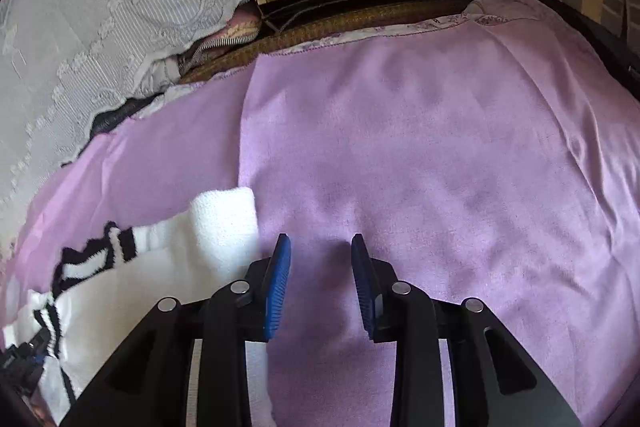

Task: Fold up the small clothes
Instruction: 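Grasp the other striped cuff with the left tool and lift it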

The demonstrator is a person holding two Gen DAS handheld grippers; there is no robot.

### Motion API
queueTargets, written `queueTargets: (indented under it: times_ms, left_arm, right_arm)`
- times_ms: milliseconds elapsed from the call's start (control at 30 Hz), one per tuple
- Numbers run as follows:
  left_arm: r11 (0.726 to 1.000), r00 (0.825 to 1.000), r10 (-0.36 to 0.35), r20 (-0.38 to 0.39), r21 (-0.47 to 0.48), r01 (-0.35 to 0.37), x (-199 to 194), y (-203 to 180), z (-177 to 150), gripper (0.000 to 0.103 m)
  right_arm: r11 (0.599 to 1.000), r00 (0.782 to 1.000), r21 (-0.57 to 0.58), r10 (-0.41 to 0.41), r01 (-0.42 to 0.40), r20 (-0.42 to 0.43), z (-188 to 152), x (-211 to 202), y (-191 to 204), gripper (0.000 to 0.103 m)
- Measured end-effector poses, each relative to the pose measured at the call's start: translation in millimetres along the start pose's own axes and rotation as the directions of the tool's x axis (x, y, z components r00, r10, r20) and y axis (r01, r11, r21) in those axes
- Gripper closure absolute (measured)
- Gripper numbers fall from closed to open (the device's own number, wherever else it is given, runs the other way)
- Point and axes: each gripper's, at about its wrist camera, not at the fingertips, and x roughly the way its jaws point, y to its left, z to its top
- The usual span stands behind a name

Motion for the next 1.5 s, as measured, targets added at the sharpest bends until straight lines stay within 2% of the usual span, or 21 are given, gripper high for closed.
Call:
queueTargets:
  times_ms: [100,200,233,300,333,400,433,467,567,633,700,767,833,933,1000,1100,1200,1233,1267,1333,1500]
  left_arm:
    - [1.000,0.998,0.027,0.051,-0.001,-0.027,-11.3,1.8,0.6,0.089]
    - [0.998,0.998,0.053,0.029,0.018,-0.054,-4.9,0.0,0.7,0.089]
    - [0.998,0.998,0.053,0.029,0.020,-0.054,-5.2,-0.5,1.2,0.089]
    - [0.999,0.999,0.034,0.039,0.026,-0.035,-8.6,-2.7,1.4,0.089]
    - [1.000,0.999,0.007,0.042,0.023,-0.008,-9.8,-3.3,0.8,0.085]
    - [0.998,0.998,-0.057,0.042,0.004,0.057,-12.3,-3.6,-0.1,0.064]
    - [0.997,0.996,-0.075,0.048,-0.008,0.075,-13.9,-4.0,-1.0,0.044]
    - [0.996,0.995,-0.086,0.056,-0.014,0.087,-15.4,-4.7,-1.9,0.035]
    - [0.996,0.995,-0.090,0.051,0.001,0.090,-12.8,-10.8,-1.2,0.032]
    - [0.996,0.996,-0.083,0.007,0.016,0.083,-0.9,-15.2,0.1,0.032]
    - [0.996,0.996,-0.085,-0.013,0.029,0.086,4.9,-19.3,0.0,0.039]
    - [0.995,0.996,-0.087,-0.021,0.055,0.088,5.3,-23.6,-1.1,0.066]
    - [0.994,0.995,-0.097,-0.022,0.054,0.098,4.9,-22.2,-0.2,0.086]
    - [0.997,0.997,-0.073,0.036,0.015,0.073,-7.0,-10.5,4.3,0.093]
    - [0.999,0.996,-0.044,0.075,-0.004,0.045,-16.7,-2.2,7.2,0.100]
    - [1.000,0.997,0.002,0.079,-0.019,0.000,-18.4,7.9,11.0,0.101]
    - [0.995,0.996,-0.084,0.004,-0.049,0.085,-9.0,9.1,9.0,0.101]
    - [0.993,0.994,-0.106,-0.017,-0.050,0.105,-6.1,7.4,8.1,0.094]
    - [0.994,0.994,-0.105,-0.023,-0.046,0.104,-5.2,5.0,6.1,0.076]
    - [0.993,0.992,-0.118,-0.033,-0.031,0.117,-3.9,-1.0,3.1,0.055]
    - [0.991,0.990,-0.133,-0.040,-0.029,0.132,-2.8,-6.0,0.7,0.041]
  right_arm:
    - [0.997,0.997,0.021,0.069,-0.070,0.031,2.2,-9.0,2.5,0.072]
    - [0.998,1.000,-0.054,0.018,-0.018,0.007,2.5,1.3,16.5,0.072]
    - [0.997,1.000,-0.079,-0.013,0.012,-0.023,1.9,11.9,20.3,0.072]
    - [0.997,0.996,-0.081,-0.017,0.010,-0.086,1.4,28.3,20.5,0.070]
    - [0.996,0.996,-0.088,-0.013,0.006,-0.086,3.5,27.4,20.7,0.070]
    - [0.991,0.996,-0.131,-0.038,0.027,-0.080,2.1,27.5,25.3,0.070]
    - [0.989,0.996,-0.140,-0.050,0.038,-0.076,1.3,27.4,27.0,0.070]
    - [0.988,0.996,-0.149,-0.058,0.046,-0.073,1.1,27.0,28.5,0.070]
    - [0.990,0.996,-0.134,-0.043,0.032,-0.078,1.1,26.6,23.6,0.069]
    - [0.992,0.996,-0.123,-0.033,0.024,-0.079,0.3,26.7,24.1,0.069]
    - [0.992,0.996,-0.122,-0.032,0.022,-0.078,-1.0,26.5,24.7,0.068]
    - [0.994,0.997,-0.107,-0.016,0.007,-0.079,-0.7,26.1,22.5,0.068]
    - [0.998,0.997,-0.044,0.030,-0.033,-0.071,1.4,22.3,13.9,0.068]
    - [0.996,0.996,0.045,0.077,-0.076,-0.032,5.1,10.5,2.0,0.068]
    - [0.997,0.998,0.037,0.070,-0.070,-0.003,7.0,3.4,2.3,0.068]
    - [0.998,0.998,-0.003,0.069,-0.069,-0.009,6.7,3.1,9.8,0.068]
    - [0.998,0.998,-0.005,0.061,-0.061,-0.025,4.9,6.6,10.1,0.068]
    - [0.998,0.998,0.002,0.063,-0.063,-0.026,5.6,6.4,8.3,0.068]
    - [0.998,0.998,0.008,0.065,-0.064,-0.026,6.2,5.9,6.7,0.068]
    - [0.998,0.998,0.012,0.063,-0.063,-0.027,5.8,6.9,6.6,0.068]
    - [0.996,0.995,0.032,0.082,-0.080,-0.054,3.5,12.0,4.7,0.068]
